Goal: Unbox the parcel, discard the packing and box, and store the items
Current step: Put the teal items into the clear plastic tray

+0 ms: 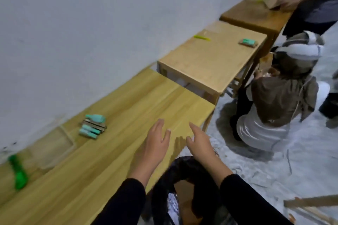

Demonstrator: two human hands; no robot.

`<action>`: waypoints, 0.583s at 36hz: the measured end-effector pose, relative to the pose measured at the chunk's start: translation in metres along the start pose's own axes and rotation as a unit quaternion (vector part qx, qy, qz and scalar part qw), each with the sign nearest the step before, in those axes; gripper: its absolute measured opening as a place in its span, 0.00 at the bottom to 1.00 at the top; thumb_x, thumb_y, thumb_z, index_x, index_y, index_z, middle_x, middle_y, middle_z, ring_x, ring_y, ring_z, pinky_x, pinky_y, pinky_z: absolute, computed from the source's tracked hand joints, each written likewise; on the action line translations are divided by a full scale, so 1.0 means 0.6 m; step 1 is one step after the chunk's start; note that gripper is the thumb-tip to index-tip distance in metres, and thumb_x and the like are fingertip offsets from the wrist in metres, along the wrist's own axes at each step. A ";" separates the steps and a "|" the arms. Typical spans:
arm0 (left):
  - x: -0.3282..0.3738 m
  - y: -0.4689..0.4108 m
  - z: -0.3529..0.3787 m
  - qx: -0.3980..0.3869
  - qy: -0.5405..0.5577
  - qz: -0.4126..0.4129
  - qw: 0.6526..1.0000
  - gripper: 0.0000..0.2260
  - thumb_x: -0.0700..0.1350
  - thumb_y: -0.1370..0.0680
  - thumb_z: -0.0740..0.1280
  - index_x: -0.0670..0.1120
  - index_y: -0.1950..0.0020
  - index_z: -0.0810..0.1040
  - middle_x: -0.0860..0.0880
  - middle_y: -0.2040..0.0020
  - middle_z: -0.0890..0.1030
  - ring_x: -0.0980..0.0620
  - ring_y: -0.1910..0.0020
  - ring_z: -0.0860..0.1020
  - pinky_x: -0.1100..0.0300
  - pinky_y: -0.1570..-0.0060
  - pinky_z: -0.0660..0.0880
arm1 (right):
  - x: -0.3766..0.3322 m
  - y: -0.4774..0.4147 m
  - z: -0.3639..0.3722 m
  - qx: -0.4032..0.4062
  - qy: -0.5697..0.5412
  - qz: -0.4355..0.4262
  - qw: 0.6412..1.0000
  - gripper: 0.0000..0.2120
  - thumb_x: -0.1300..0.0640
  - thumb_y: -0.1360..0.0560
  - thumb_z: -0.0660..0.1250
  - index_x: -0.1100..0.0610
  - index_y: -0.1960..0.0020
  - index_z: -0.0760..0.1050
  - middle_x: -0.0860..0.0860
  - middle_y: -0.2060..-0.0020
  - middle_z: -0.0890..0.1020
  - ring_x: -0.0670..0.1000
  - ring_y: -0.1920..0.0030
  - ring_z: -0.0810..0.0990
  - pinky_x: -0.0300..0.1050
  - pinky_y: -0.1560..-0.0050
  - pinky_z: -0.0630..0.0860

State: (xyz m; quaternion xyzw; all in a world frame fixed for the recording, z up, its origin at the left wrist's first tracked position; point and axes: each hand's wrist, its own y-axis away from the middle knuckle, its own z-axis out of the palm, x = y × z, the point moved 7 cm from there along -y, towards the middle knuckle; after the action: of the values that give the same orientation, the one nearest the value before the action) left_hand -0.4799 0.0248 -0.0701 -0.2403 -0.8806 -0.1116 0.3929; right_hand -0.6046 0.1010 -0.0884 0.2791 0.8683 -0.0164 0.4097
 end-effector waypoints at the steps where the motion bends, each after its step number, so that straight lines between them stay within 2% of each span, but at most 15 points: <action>1: -0.011 0.000 -0.010 0.011 -0.007 -0.005 1.000 0.22 0.48 0.19 0.57 0.43 0.26 0.62 0.47 0.26 0.63 0.51 0.26 0.60 0.62 0.30 0.55 | 0.000 0.000 0.002 -0.001 0.006 0.000 1.000 0.25 0.58 0.21 0.57 0.56 0.26 0.55 0.52 0.26 0.61 0.52 0.27 0.59 0.45 0.29 0.59; 3: -0.031 0.000 -0.033 0.039 -0.028 -0.020 0.999 0.21 0.47 0.19 0.58 0.42 0.28 0.64 0.45 0.27 0.65 0.49 0.27 0.62 0.59 0.30 0.57 | 0.001 -0.002 0.007 -0.008 0.009 -0.006 1.000 0.25 0.58 0.21 0.57 0.56 0.26 0.55 0.52 0.26 0.61 0.51 0.26 0.59 0.45 0.29 0.58; 8: -0.215 -0.003 -0.243 0.195 -0.048 -0.119 0.972 0.18 0.45 0.20 0.59 0.38 0.32 0.68 0.39 0.30 0.68 0.41 0.29 0.65 0.49 0.30 0.63 | -0.142 -0.051 0.138 -0.075 0.029 -0.068 0.994 0.25 0.59 0.22 0.58 0.56 0.27 0.57 0.53 0.27 0.64 0.52 0.27 0.61 0.43 0.30 0.59; 11: -0.329 0.026 -0.333 0.251 -0.065 -0.192 0.947 0.22 0.44 0.20 0.58 0.40 0.27 0.62 0.40 0.25 0.61 0.44 0.26 0.59 0.52 0.28 0.57 | -0.211 -0.083 0.223 -0.107 0.051 -0.098 0.988 0.25 0.60 0.23 0.60 0.57 0.27 0.59 0.54 0.28 0.66 0.52 0.28 0.63 0.41 0.31 0.58; 14: -0.425 0.059 -0.371 0.271 -0.044 -0.262 0.925 0.24 0.44 0.20 0.58 0.40 0.25 0.58 0.41 0.25 0.60 0.44 0.26 0.57 0.52 0.27 0.55 | -0.255 -0.113 0.287 -0.125 0.071 -0.120 0.982 0.24 0.60 0.23 0.60 0.59 0.28 0.61 0.56 0.29 0.66 0.53 0.29 0.63 0.41 0.31 0.58; 16: -0.471 0.072 -0.374 0.261 -0.022 -0.283 0.923 0.25 0.45 0.19 0.57 0.42 0.24 0.55 0.42 0.25 0.59 0.45 0.26 0.58 0.53 0.28 0.56 | -0.275 -0.133 0.320 -0.137 0.080 -0.132 0.978 0.24 0.58 0.23 0.61 0.59 0.28 0.61 0.57 0.28 0.65 0.54 0.28 0.63 0.42 0.30 0.58; 19: -0.514 0.075 -0.356 0.229 0.024 -0.302 0.925 0.26 0.47 0.19 0.56 0.48 0.23 0.50 0.44 0.23 0.55 0.46 0.25 0.58 0.53 0.30 0.59 | -0.296 -0.157 0.369 -0.179 0.090 -0.157 0.967 0.29 0.53 0.23 0.62 0.56 0.26 0.56 0.57 0.26 0.57 0.54 0.26 0.57 0.43 0.30 0.57; 21: -0.531 0.071 -0.344 0.220 0.046 -0.308 0.924 0.27 0.47 0.19 0.56 0.48 0.23 0.48 0.44 0.23 0.53 0.46 0.24 0.55 0.52 0.29 0.58 | -0.301 -0.170 0.400 -0.204 0.131 -0.175 0.954 0.34 0.47 0.25 0.63 0.53 0.25 0.51 0.55 0.24 0.50 0.55 0.25 0.52 0.47 0.29 0.58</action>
State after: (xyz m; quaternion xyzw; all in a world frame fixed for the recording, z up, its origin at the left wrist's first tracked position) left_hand -0.1429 -0.1247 -0.1699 0.1409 -0.8946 -0.0415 0.4219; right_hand -0.3949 -0.1319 -0.1381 0.0332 0.9343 0.1265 0.3316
